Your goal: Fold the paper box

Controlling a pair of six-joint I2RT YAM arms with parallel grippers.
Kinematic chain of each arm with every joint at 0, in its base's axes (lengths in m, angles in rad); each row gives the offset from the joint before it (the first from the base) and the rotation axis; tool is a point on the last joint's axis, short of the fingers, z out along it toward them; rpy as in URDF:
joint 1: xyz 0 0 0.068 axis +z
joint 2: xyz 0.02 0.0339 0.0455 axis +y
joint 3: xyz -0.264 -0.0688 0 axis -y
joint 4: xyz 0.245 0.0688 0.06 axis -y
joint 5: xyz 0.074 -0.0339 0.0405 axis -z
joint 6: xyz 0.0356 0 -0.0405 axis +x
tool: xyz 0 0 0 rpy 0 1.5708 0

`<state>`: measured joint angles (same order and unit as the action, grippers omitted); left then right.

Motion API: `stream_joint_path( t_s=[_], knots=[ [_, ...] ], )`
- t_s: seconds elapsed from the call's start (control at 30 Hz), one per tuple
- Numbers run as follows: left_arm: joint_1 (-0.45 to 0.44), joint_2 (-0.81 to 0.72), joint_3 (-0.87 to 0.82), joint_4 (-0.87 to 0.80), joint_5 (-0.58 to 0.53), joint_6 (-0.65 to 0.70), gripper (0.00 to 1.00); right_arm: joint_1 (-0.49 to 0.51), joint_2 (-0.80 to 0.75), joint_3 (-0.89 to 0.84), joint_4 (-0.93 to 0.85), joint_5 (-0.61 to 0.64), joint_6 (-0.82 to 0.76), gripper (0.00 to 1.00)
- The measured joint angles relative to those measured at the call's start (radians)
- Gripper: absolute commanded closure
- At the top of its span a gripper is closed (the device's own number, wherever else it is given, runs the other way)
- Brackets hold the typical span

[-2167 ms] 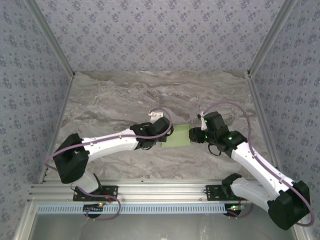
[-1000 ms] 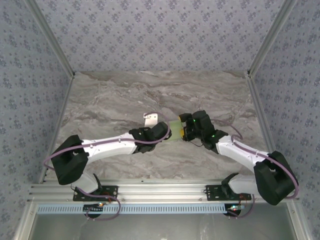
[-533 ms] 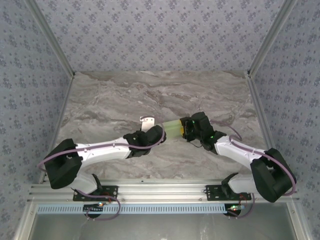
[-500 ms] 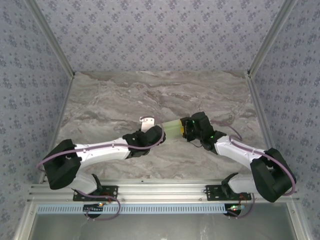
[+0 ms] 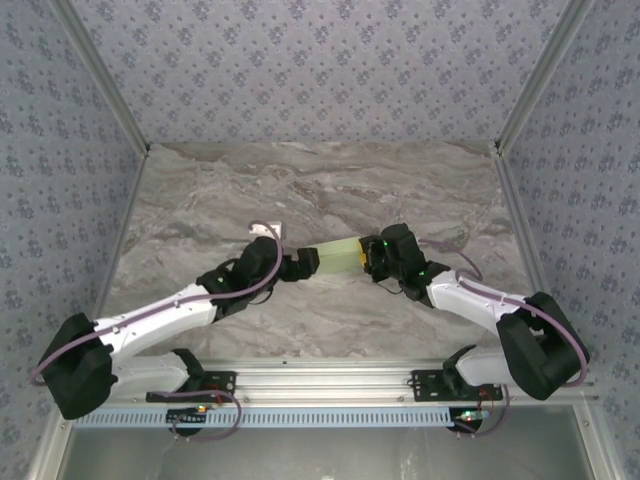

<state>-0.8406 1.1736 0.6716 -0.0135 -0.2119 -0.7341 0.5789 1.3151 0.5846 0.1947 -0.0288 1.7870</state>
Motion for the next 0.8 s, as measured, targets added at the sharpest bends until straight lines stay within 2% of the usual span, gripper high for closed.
stream_joint_path(
  t_s=[0.23,0.5,0.67,0.8],
  knots=[
    [0.048,0.119,-0.029,0.048,0.09,-0.008,0.01,0.0,0.002,0.0,0.0,0.0,-0.004,0.7],
    [0.078,0.306,-0.15,0.282,0.138,-0.018,0.05,-0.005,0.003,0.0,0.001,-0.005,-0.007,0.7],
    [0.082,0.316,-0.157,0.354,0.174,-0.038,0.01,-0.009,0.001,0.007,-0.017,-0.011,-0.041,0.7],
    [0.084,0.265,-0.156,0.332,0.222,-0.022,0.01,-0.01,0.0,0.013,-0.031,-0.011,-0.059,0.7]
  ],
)
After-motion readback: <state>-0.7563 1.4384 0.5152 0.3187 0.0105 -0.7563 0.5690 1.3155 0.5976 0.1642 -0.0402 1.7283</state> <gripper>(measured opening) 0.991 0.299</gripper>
